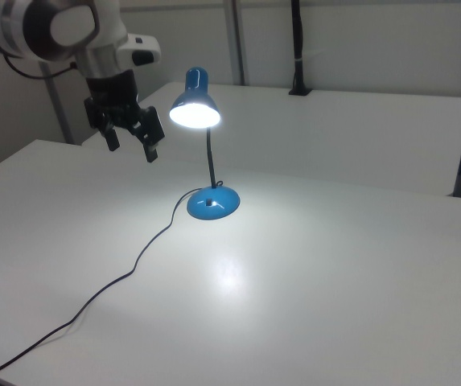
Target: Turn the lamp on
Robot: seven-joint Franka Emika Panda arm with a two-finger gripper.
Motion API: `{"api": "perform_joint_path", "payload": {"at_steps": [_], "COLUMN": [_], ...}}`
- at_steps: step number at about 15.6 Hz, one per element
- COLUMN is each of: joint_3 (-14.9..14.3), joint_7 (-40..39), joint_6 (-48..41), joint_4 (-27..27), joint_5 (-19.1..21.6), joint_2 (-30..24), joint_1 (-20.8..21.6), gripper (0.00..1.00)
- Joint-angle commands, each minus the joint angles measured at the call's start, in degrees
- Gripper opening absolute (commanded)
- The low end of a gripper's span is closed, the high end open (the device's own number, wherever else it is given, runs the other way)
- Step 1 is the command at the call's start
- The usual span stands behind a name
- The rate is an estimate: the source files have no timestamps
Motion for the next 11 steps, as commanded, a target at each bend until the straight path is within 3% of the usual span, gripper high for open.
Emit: {"api": "perform_joint_path", "payload": {"at_steps": [1, 5, 11], "joint_3": [-0.1, 0.6, 0.9], "joint_7": [1.7, 1.7, 1.6], "joint_6": [-2.7, -2.8, -3.0], "joint_4": [5.0, 10.5, 10.2], "joint_5": [-3.8, -5.2, -5.3], "joint_2": [2.3, 7.3, 6.9], "joint_1": [0.2, -1.0, -0.3], "gripper": [1.0, 1.0, 1.0]}}
